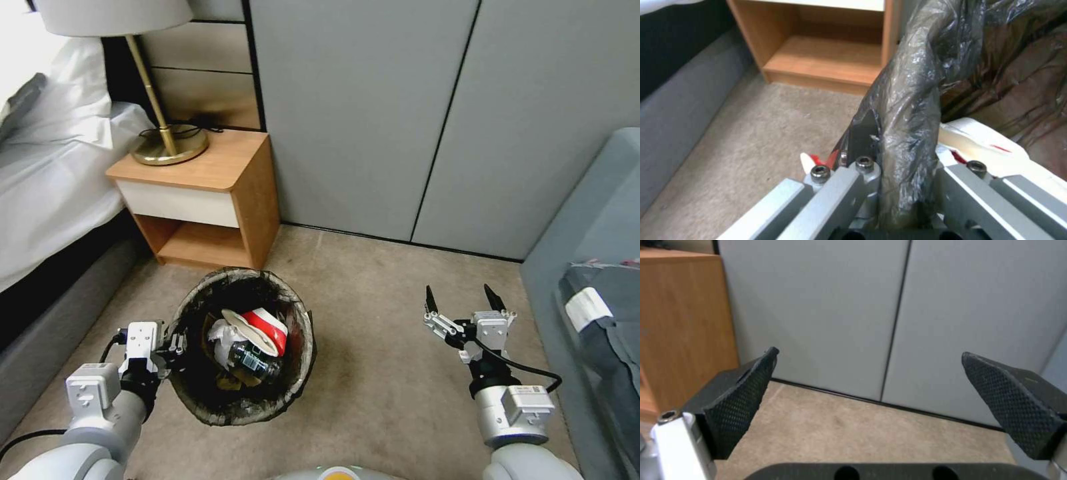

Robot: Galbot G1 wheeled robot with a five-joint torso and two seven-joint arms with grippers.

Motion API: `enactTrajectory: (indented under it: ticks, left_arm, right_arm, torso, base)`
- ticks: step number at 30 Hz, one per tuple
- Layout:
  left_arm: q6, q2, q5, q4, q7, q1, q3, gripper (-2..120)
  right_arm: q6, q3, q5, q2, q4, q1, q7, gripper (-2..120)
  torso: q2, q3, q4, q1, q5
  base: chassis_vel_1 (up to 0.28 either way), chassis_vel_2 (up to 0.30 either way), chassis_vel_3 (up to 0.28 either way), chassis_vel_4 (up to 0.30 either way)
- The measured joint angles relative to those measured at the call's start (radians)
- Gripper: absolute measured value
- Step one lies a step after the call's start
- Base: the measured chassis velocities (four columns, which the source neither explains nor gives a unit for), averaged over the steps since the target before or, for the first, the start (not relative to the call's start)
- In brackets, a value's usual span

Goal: Pick up the trash bin, then pick up the garbage from the floor and place it into the trash bin.

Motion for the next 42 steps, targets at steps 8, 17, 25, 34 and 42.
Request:
enactTrajectory:
  ticks: [8, 17, 25, 34, 42]
  left_arm:
    - [0.000, 0.002, 0.000, 0.000, 0.000, 0.001, 0.001, 0]
    - [0.000, 0.012, -0.007, 0.000, -0.001, -0.003, 0.006, 0]
    - [0.001, 0.017, -0.007, 0.000, -0.001, -0.008, 0.007, 0]
    - [0.002, 0.024, -0.007, 0.000, -0.002, -0.011, 0.006, 0]
    - [0.003, 0.022, -0.005, 0.000, -0.003, -0.010, 0.004, 0]
  right_arm:
    - [0.001, 0.001, -0.006, 0.006, 0.000, 0.002, 0.005, 100]
    - [0.002, 0.000, -0.017, 0.016, -0.009, 0.010, 0.008, 100]
    - [0.002, -0.002, -0.020, 0.019, -0.018, 0.015, 0.009, 100]
    - [0.003, -0.007, -0.020, 0.019, -0.030, 0.028, 0.009, 100]
    - [0.002, -0.011, -0.018, 0.013, -0.038, 0.035, 0.009, 100]
  torso:
    - [0.000, 0.000, 0.0001, 0.000, 0.0000]
    - [0.000, 0.000, 0.0000, 0.000, 0.0000]
    - [0.000, 0.000, 0.0001, 0.000, -0.0001]
    - [0.000, 0.000, 0.0001, 0.000, 0.0000]
    - [0.000, 0.000, 0.0000, 0.000, 0.0000]
  base:
    - [0.066, 0.082, 0.062, 0.067]
    - [0.073, 0.076, 0.085, 0.077]
    - [0.094, 0.087, 0.093, 0.093]
    - [0.099, 0.108, 0.103, 0.096]
    - [0.089, 0.095, 0.097, 0.106]
